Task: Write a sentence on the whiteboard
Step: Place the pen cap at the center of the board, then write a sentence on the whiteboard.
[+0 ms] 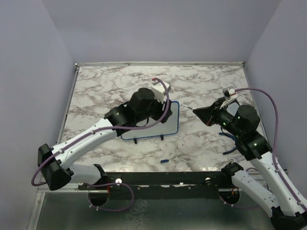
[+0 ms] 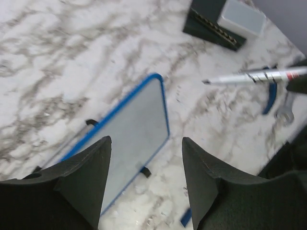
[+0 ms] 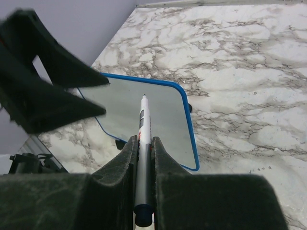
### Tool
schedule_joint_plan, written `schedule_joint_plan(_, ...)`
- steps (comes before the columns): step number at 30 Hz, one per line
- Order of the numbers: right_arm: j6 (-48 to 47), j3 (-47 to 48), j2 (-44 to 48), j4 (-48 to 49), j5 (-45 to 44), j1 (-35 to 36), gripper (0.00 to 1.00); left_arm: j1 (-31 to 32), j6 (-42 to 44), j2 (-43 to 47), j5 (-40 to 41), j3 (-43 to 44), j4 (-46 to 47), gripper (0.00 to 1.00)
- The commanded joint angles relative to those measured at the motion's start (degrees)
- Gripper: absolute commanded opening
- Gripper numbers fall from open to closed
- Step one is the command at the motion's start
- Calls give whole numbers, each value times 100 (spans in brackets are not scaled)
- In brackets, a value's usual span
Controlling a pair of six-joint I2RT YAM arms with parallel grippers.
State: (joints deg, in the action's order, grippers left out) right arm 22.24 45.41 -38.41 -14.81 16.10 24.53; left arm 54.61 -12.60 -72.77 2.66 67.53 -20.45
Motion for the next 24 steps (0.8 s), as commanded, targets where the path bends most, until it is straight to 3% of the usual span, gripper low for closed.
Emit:
schedule_joint_plan(1, 219, -186, 217, 538, -242, 5, 0, -819, 420, 43, -85, 855, -816, 62)
schedule_joint_plan(8, 242, -269, 117, 859, -91, 20, 0, -2528, 506, 105, -490, 1059, -832, 64)
schedule_joint_plan(13, 368, -447, 5, 1404, -269, 403, 0, -3884, -84, 574, -862, 251, -278, 70)
schedule_joint_plan(16, 269, -448, -236, 1663, -730, 1015, 0, -4415, -334, 896, -1023, -347, -1, 71)
schedule_joint_plan(20, -71, -426, -710, 2195, -1822, 2358, 0, -5044, -603, 1301, -1005, -1117, 382, 71)
schedule_joint_plan(24, -416, -302, -1454, 2912, -2879, 3602, 0, -5310, -763, 1641, -643, -1700, 567, 71)
